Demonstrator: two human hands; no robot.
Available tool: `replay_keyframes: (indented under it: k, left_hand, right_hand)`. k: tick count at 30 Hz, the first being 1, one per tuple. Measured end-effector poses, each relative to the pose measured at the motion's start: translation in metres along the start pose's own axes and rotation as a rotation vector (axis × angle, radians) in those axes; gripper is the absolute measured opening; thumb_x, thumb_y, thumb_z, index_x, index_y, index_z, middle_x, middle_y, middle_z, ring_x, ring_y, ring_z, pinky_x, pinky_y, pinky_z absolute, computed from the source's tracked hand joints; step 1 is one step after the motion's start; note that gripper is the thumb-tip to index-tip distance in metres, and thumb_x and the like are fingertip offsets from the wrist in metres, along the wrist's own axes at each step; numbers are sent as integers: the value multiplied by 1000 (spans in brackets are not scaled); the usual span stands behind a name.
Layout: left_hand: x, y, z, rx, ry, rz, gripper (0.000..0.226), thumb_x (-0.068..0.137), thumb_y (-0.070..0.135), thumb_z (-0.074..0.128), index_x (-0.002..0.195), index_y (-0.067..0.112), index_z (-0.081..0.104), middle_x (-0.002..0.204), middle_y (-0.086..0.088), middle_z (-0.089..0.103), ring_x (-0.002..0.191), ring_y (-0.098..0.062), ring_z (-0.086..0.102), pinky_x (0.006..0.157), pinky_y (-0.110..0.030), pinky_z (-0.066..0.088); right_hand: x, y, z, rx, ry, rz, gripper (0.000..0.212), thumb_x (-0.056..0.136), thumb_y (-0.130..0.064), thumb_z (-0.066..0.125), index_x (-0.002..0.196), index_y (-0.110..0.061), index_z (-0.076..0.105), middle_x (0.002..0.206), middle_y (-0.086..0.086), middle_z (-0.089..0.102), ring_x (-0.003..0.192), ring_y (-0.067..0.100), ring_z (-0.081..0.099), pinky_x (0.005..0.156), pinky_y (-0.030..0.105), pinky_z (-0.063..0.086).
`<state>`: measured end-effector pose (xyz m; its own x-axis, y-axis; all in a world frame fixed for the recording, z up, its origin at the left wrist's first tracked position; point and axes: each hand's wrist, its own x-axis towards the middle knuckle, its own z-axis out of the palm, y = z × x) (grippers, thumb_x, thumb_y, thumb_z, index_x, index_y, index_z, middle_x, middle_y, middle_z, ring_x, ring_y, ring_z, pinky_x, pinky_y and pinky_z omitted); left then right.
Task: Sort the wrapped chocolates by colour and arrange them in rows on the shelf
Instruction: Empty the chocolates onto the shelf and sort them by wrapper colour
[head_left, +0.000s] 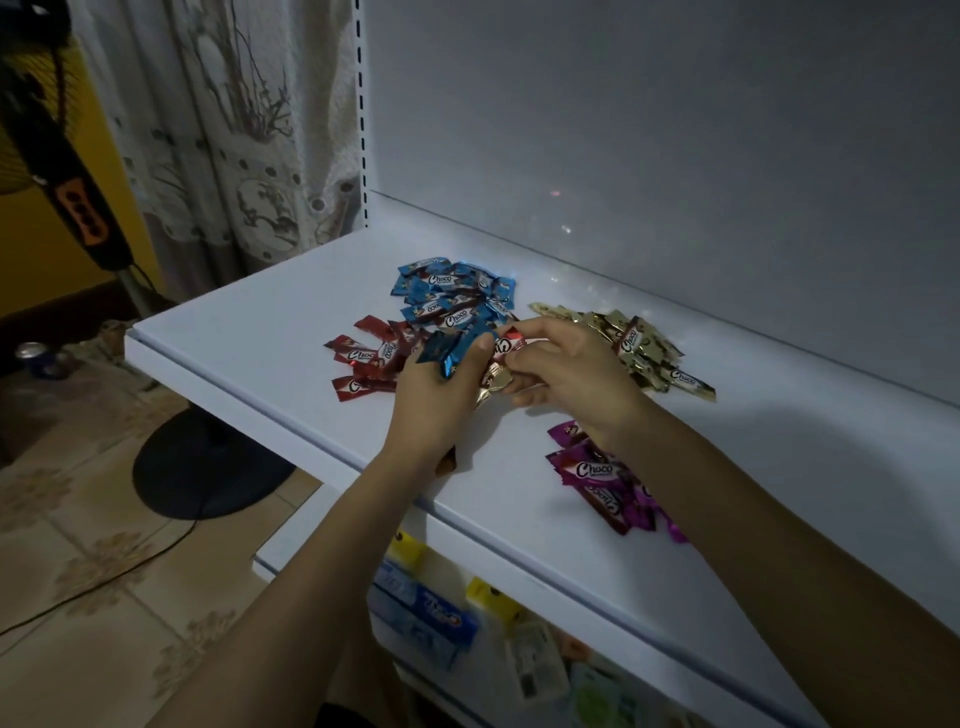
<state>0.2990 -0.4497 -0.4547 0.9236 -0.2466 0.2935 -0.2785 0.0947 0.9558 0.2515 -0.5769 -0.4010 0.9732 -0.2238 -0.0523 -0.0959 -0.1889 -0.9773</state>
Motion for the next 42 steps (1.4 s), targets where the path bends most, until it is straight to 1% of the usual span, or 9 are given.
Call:
replay_keyframes:
  k: [5, 12, 19, 22, 25, 30, 34, 38, 42]
  left_hand:
    - [12, 3, 24, 189, -47, 86, 26, 98, 32, 52, 74, 23, 56, 65, 9, 55, 60, 2, 50, 57, -11, 36]
    - [18, -11, 44, 362, -92, 66, 21, 97, 38, 52, 86, 22, 56, 76, 6, 60, 73, -11, 57, 64, -26, 41]
    - [19, -17, 48, 556, -167, 49, 12, 95, 22, 54, 85, 17, 57, 81, -4, 64, 78, -25, 59, 65, -36, 45]
    - [16, -18, 50, 471, -187, -12, 49, 79, 42, 34, 75, 0, 58, 76, -16, 59, 80, -34, 57, 67, -40, 41]
    - [14, -20, 48, 458, -255, -10, 100, 58, 56, 9, 115, -8, 62, 111, -23, 63, 104, -34, 57, 88, -41, 45]
    - [15, -10, 45, 408, -123, -38, 22, 92, 13, 52, 76, -1, 56, 80, -27, 63, 68, -28, 51, 59, -32, 31]
    - [17, -7, 43, 265, -67, -33, 22, 96, 17, 56, 74, 12, 51, 70, -5, 61, 66, -19, 55, 59, -32, 38]
    - [17, -9, 41, 175, -44, -15, 34, 93, 37, 53, 78, 7, 60, 69, -9, 64, 66, -21, 60, 61, -36, 44]
    - [16, -8, 41, 244, -87, -19, 13, 93, 23, 57, 84, 17, 64, 73, 2, 67, 72, -12, 64, 64, -26, 49]
  right_hand:
    - [-4, 1, -15, -41, 204, -65, 21, 91, 0, 54, 110, -5, 61, 74, 5, 65, 51, 7, 59, 52, 24, 53]
    - [-3, -3, -62, 119, 429, -43, 13, 90, -1, 57, 100, -10, 59, 72, 6, 67, 50, 9, 56, 45, 22, 48]
    - [20, -31, -10, -259, 226, -301, 20, 83, -7, 68, 90, -21, 55, 91, 6, 72, 80, 15, 69, 66, 31, 56]
    - [31, -35, 21, -697, 107, -446, 17, 83, -14, 66, 94, -22, 57, 78, -12, 61, 77, 9, 61, 74, 31, 48]
    - [48, -38, 41, -857, -65, -389, 18, 83, -13, 64, 100, -17, 60, 73, -15, 47, 72, 9, 49, 67, 27, 38]
    - [68, -46, 44, -836, -66, -294, 22, 88, -19, 62, 110, -17, 60, 98, -2, 60, 90, 17, 57, 79, 32, 48]
    - [54, -48, 18, -644, 74, -373, 20, 96, -33, 53, 97, -18, 66, 94, -8, 66, 86, 9, 63, 75, 28, 51]
    - [28, -35, -20, -442, -134, -282, 42, 83, -57, 53, 103, -24, 69, 103, -9, 68, 99, 3, 63, 81, 21, 52]
    - [19, -8, -40, -467, -197, -224, 21, 82, -19, 73, 103, -20, 70, 106, -3, 68, 95, 9, 66, 84, 31, 56]
